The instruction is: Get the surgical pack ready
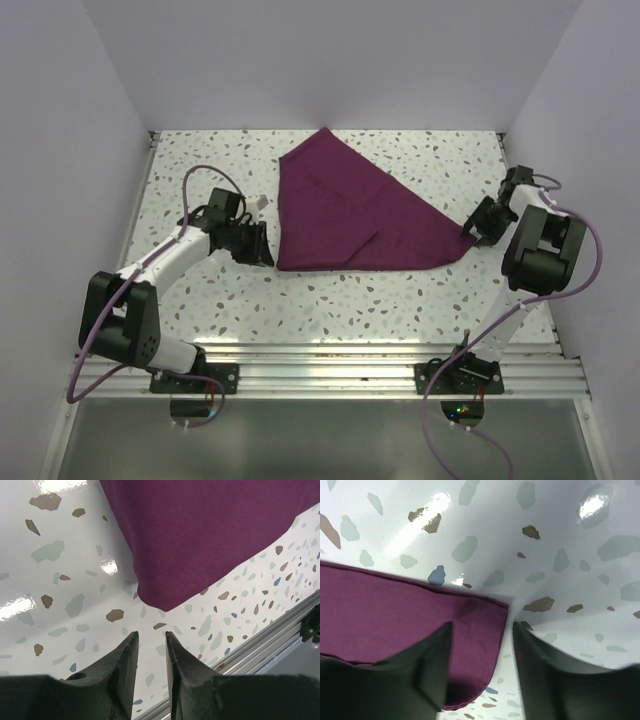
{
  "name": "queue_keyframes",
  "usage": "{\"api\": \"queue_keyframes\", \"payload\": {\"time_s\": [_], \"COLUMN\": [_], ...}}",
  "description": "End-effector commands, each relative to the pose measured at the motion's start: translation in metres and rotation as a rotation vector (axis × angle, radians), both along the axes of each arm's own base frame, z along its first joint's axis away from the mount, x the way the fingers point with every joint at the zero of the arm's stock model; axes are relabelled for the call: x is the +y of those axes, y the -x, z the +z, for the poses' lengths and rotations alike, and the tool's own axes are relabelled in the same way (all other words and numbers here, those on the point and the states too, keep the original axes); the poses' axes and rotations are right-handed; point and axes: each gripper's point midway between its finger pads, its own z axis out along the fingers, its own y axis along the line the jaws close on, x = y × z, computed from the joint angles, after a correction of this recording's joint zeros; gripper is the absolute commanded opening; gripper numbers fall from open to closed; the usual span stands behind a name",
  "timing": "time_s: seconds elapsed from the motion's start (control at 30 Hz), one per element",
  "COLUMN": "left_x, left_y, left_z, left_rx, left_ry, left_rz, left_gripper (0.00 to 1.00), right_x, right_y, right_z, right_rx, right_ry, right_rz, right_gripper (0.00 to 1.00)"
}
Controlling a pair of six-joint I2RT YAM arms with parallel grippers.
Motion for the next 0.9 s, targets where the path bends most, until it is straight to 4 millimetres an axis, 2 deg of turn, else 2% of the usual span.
{"api": "queue_keyframes", "payload": {"time_s": [0.0, 0.07, 0.1, 0.17, 0.2, 0.23, 0.33, 0.4, 0.47, 0.5, 0.53, 0.57, 0.6, 0.63, 0.7, 0.73, 0.77, 0.8, 0.83, 0.87], "left_x": [0.000, 0.001, 0.001, 0.000, 0.001, 0.001, 0.003, 0.007, 0.012, 0.013, 0.015, 0.016, 0.017, 0.018, 0.020, 0.021, 0.023, 0.025, 0.026, 0.026], "left_y": [0.003, 0.003, 0.003, 0.002, 0.001, 0.000, -0.004, -0.009, -0.014, -0.018, -0.020, -0.024, -0.027, -0.030, -0.035, -0.036, -0.037, -0.037, -0.037, -0.035], "left_z": [0.011, 0.012, 0.013, 0.014, 0.015, 0.016, 0.019, 0.019, 0.018, 0.020, 0.020, 0.018, 0.018, 0.018, 0.014, 0.012, 0.008, 0.002, -0.003, -0.011], "left_rx": [-0.024, -0.026, -0.025, -0.028, -0.029, -0.031, -0.036, -0.035, -0.027, -0.030, -0.026, -0.015, -0.013, -0.010, 0.000, 0.002, 0.014, 0.026, 0.040, 0.068], "left_ry": [0.030, 0.032, 0.035, 0.039, 0.043, 0.043, 0.035, 0.017, 0.006, 0.003, 0.005, 0.008, 0.007, 0.007, 0.013, 0.011, 0.005, -0.005, -0.007, -0.013], "left_rz": [0.000, 0.007, 0.013, 0.018, 0.025, 0.028, 0.044, 0.069, 0.100, 0.110, 0.118, 0.133, 0.141, 0.150, 0.168, 0.173, 0.184, 0.196, 0.202, 0.210], "left_gripper": [0.32, 0.33, 0.33, 0.33, 0.33, 0.33, 0.33, 0.31, 0.30, 0.30, 0.30, 0.29, 0.29, 0.29, 0.29, 0.28, 0.29, 0.28, 0.28, 0.28], "right_x": [-0.001, 0.000, 0.001, 0.003, 0.004, 0.004, 0.011, 0.022, 0.050, 0.063, 0.091, 0.109, 0.128, 0.165, 0.210, 0.247, 0.266, 0.284, 0.313, 0.328], "right_y": [-0.010, -0.011, -0.012, -0.012, -0.011, -0.014, -0.019, -0.023, -0.031, -0.031, -0.040, -0.043, -0.051, -0.052, -0.054, -0.056, -0.056, -0.059, -0.053, -0.052], "right_z": [-0.017, -0.019, -0.019, -0.016, -0.012, -0.008, 0.018, 0.046, 0.070, 0.090, 0.109, 0.122, 0.147, 0.159, 0.180, 0.196, 0.203, 0.219, 0.213, 0.215], "right_rx": [-0.007, -0.007, -0.008, -0.014, -0.016, -0.027, -0.077, -0.133, -0.188, -0.219, -0.261, -0.288, -0.351, -0.375, -0.413, -0.449, -0.461, -0.498, -0.481, -0.482], "right_ry": [-0.010, -0.022, -0.025, -0.031, -0.033, -0.030, -0.037, -0.051, -0.083, -0.088, -0.095, -0.115, -0.122, -0.152, -0.210, -0.236, -0.262, -0.278, -0.302, -0.321], "right_rz": [0.033, 0.037, 0.040, 0.045, 0.046, 0.043, 0.044, 0.048, 0.104, 0.124, 0.190, 0.221, 0.264, 0.343, 0.416, 0.490, 0.517, 0.550, 0.605, 0.623], "right_gripper": [0.48, 0.41, 0.30, 0.15, 0.04, 0.01, 0.00, 0.00, 0.00, 0.00, 0.00, 0.00, 0.00, 0.00, 0.00, 0.00, 0.00, 0.00, 0.00, 0.00]}}
